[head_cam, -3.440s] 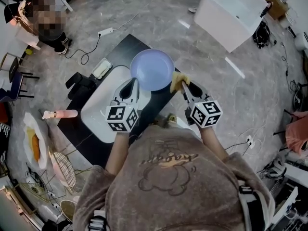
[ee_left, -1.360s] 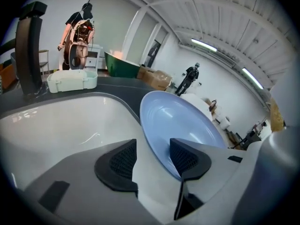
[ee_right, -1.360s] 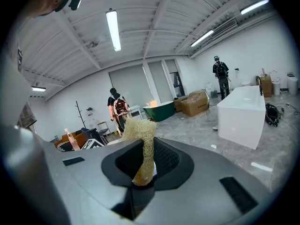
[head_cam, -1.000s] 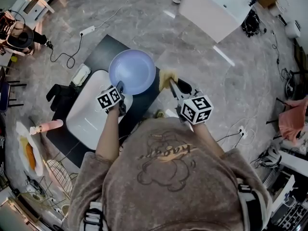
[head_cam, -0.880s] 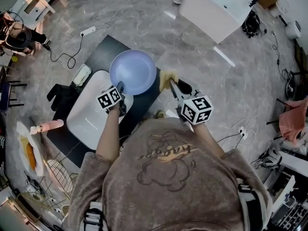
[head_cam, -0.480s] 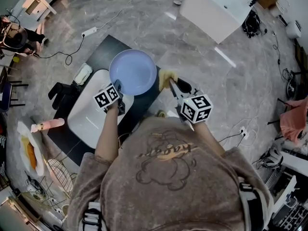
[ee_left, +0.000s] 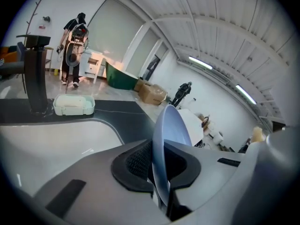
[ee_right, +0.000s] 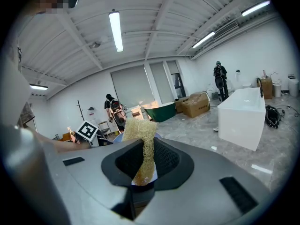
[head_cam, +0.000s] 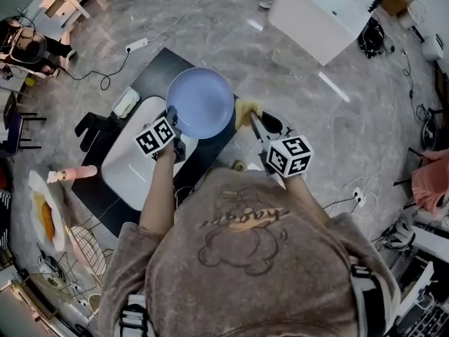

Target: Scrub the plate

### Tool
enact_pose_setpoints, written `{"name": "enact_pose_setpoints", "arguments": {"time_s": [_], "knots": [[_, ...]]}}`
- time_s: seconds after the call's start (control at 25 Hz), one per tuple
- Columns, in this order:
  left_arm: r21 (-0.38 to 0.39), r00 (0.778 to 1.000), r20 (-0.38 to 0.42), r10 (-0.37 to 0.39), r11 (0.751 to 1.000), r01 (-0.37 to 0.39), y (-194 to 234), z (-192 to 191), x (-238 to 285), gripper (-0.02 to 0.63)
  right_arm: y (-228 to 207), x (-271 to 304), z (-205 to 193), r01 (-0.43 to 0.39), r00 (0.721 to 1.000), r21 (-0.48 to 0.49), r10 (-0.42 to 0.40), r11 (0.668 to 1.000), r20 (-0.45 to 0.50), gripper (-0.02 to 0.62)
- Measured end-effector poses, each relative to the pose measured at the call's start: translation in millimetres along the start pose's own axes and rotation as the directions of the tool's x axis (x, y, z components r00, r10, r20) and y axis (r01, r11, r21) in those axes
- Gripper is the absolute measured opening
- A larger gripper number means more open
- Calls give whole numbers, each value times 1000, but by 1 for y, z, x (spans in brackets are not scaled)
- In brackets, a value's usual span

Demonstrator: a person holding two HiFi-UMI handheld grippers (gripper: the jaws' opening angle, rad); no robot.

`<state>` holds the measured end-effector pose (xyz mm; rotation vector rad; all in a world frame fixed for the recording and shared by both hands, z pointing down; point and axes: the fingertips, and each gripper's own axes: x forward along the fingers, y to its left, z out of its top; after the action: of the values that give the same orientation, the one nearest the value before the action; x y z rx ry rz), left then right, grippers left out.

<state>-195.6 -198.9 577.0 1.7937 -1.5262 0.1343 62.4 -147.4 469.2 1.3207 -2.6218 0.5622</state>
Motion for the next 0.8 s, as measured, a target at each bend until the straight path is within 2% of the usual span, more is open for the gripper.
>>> {"name": "enact_pose_setpoints", "arguments": {"time_s": [0.16,0.36,0.6,0.8], "knots": [[1,999,22,-39,999,39,-19,8,-10,41,4,0,-1,-12,1000,-13,12,1000,2,48],[4,994,34,-100,995,100,-54,15,-20,41,14,8,12,-50,999,-87,51,995,5,48],[15,984,20,-176,984,176,-93,11,-28,41,33,34,28,-100,995,-194,102,976,3,48],[37,979,-2,-206,978,206,-116,6,-33,41,48,56,33,-119,993,-283,116,952,-29,48]]}}
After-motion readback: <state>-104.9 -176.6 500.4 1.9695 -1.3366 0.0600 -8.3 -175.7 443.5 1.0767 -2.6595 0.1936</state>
